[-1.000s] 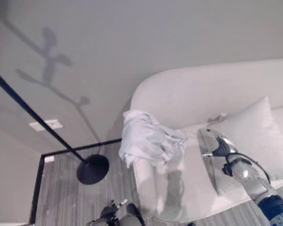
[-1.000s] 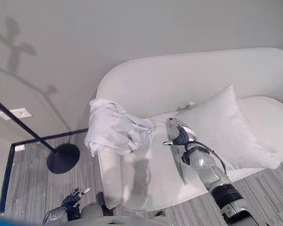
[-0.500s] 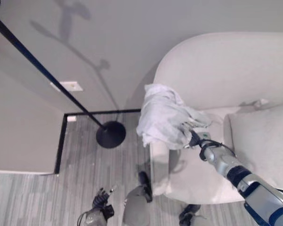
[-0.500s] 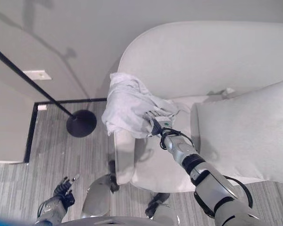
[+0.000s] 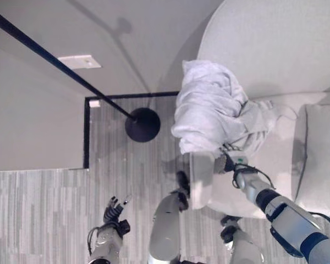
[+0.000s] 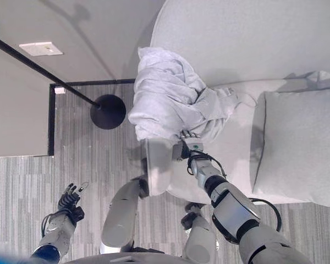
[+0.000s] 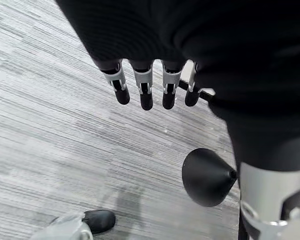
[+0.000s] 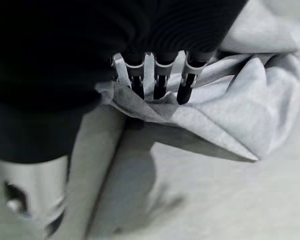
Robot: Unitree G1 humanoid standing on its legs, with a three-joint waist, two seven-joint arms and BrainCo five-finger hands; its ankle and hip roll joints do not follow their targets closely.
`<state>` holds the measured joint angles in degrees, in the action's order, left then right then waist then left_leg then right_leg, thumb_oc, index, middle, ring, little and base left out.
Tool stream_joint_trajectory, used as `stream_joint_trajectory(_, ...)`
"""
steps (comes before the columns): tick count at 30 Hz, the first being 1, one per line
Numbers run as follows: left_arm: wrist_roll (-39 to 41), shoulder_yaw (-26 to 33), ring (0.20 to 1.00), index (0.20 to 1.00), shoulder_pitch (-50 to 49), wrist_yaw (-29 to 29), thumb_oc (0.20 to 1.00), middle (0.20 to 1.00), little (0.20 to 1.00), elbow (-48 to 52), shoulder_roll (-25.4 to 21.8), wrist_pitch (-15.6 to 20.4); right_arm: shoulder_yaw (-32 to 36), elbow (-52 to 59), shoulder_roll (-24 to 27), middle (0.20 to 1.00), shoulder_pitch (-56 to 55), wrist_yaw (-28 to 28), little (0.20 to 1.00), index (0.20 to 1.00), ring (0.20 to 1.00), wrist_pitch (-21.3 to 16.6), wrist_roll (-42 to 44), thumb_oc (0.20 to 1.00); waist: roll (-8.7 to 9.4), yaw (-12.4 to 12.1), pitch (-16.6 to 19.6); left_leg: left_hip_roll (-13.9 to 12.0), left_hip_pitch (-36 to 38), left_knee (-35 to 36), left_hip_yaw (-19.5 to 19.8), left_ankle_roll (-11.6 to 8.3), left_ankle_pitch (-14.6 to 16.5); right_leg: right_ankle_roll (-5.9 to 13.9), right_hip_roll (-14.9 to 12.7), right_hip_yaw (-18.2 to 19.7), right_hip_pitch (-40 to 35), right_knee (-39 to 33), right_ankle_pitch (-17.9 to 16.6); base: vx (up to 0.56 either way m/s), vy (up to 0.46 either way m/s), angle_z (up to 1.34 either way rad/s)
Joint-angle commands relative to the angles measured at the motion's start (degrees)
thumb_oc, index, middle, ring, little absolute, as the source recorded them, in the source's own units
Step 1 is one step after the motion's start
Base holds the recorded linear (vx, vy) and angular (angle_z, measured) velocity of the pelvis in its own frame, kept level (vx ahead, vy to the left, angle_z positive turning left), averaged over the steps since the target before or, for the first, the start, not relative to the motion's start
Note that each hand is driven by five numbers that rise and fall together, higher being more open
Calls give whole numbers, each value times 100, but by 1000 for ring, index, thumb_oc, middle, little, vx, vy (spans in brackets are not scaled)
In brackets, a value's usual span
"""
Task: Hang the clothes on the sofa on the clothes rack.
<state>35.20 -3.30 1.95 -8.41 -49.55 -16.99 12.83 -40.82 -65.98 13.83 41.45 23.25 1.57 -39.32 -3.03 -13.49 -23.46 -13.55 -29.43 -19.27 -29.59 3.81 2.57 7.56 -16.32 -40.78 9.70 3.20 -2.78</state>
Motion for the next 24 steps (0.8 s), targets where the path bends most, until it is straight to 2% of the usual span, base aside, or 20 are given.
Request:
stream_joint_trajectory(1, -110, -384, 1000, 1000, -323, -91, 1000, 1000, 1000, 247, -102, 204, -72, -50, -26, 200, 6, 8, 200, 200, 200, -143, 196, 200, -52, -178, 277, -171, -521, -153, 542, -657, -197, 202, -406, 129, -233, 233, 2, 0, 0, 0)
stream_joint_trajectory(7, -294, -305, 1000, 1000, -350, -183, 1000, 1000, 1000, 138, -150, 178, -29, 26, 122, 200, -123, 55, 200, 200, 200, -97, 147, 200, -14, -111, 421, -154, -329, -87, 561, -665, -157, 192, -418, 137, -314, 257, 14, 20, 6, 4)
stream_joint_trajectory(11, -456, -280, 1000, 1000, -360, -270, 1000, 1000, 1000, -113, -120, 117, 562, 299, 336, 200, -465, 195, 200, 200, 200, -88, 832, 200, 95, 56, 518, -177, 4, -29, 529, -674, -119, 154, -417, 206, -460, 299, 56, 21, -20, 5)
stream_joint_trajectory(15, -529, -167, 1000, 1000, -438, -307, 1000, 1000, 1000, -176, -101, 62, 1342, 1474, 966, 200, -887, 339, 200, 200, 200, -136, 1464, 200, 255, 327, 629, -211, 386, 84, 475, -704, -113, 138, -373, 276, -681, 279, 91, 10, -45, -4)
stream_joint_trajectory(17, -581, -38, 1000, 1000, -477, -323, 1000, 1000, 1000, -125, -87, 25, 2109, 2919, 1651, 200, -1352, 494, 200, 200, 200, -191, 1688, 200, 376, 558, 720, -219, 790, 266, 398, -735, -154, 140, -329, 337, -936, 192, 122, 3, -53, -9)
stream_joint_trajectory(18, -586, -55, 1000, 1000, -477, -325, 1000, 1000, 1000, -122, -85, 21, 2145, 2993, 1677, 200, -1411, 473, 200, 200, 200, -168, 1685, 200, 372, 541, 705, -209, 824, 289, 393, -738, -166, 141, -332, 335, -964, 183, 120, -2, -43, -12)
stream_joint_trajectory(20, -665, -28, 1000, 1000, -456, -365, 1000, 1000, 1000, -84, -34, 2, 2628, 3538, 1931, 200, -1593, 626, 200, 200, 200, -221, 1837, 200, 449, 688, 821, -205, 1066, 450, 353, -756, -228, 148, -299, 368, -1107, 125, 144, 0, -39, -23)
stream_joint_trajectory(24, -868, -155, 1000, 1000, -497, -346, 1000, 1000, 1000, 500, -42, -38, 3394, 4442, 2435, 200, -1790, 836, 200, 200, 200, -127, 1713, 200, 557, 823, 1045, -156, 1613, 835, 259, -797, -443, 130, -202, 472, -1445, 3, 234, -18, -47, -17)
